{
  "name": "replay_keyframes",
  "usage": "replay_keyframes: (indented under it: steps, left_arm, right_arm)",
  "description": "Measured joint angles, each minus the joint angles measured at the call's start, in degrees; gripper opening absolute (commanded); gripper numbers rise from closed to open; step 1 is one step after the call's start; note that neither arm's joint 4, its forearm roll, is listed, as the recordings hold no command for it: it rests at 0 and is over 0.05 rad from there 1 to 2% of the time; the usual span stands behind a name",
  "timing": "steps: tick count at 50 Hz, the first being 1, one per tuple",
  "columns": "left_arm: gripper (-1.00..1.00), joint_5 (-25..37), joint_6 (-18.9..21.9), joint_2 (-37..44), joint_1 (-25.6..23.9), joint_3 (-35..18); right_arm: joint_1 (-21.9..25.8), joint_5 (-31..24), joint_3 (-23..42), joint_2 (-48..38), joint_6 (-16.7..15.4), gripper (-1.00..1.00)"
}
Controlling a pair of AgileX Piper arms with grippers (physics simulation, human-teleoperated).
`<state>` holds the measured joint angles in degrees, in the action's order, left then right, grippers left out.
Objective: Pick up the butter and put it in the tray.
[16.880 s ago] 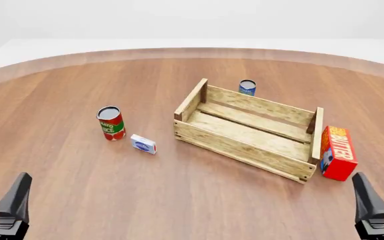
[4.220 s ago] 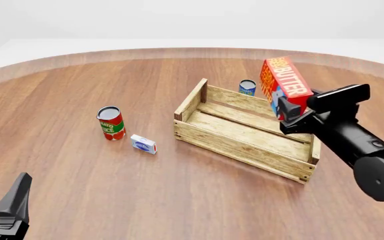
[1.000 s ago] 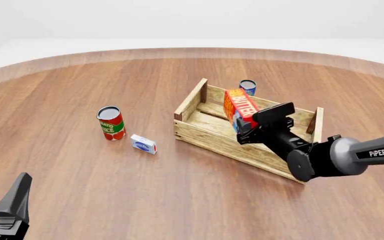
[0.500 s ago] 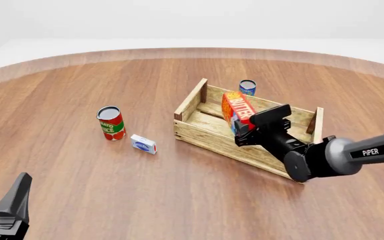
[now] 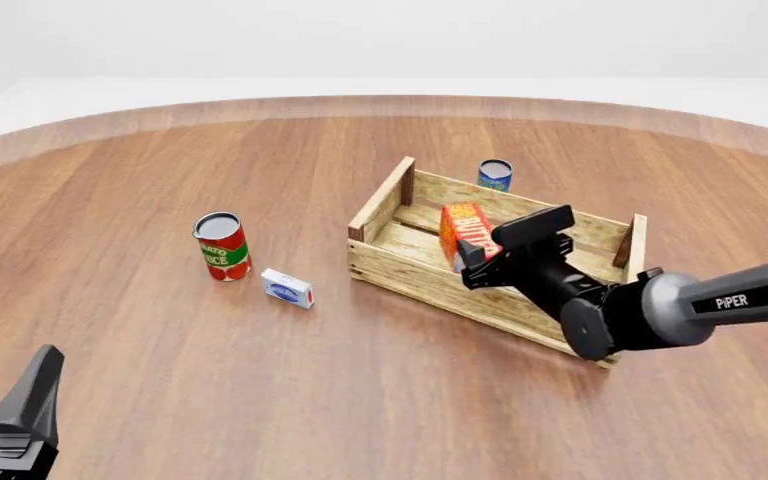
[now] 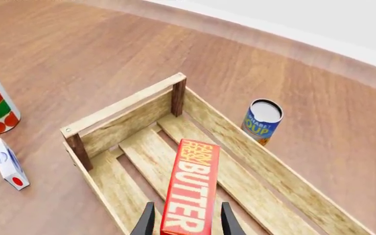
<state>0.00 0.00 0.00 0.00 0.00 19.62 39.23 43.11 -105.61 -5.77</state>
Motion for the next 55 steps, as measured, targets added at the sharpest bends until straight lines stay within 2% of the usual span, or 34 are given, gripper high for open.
replay_keyframes:
  steps: [23,55]
  left_arm:
    - [1.0,0.0,0.0,0.0,0.0,0.0]
    - [1.0,0.0,0.0,0.0,0.0,0.0]
  right_arm:
    - [-0.1,-0.6,-1.0,2.7,0.0,1.0]
    - [-0.6,-1.2,-6.4,12.7,1.9,1.0]
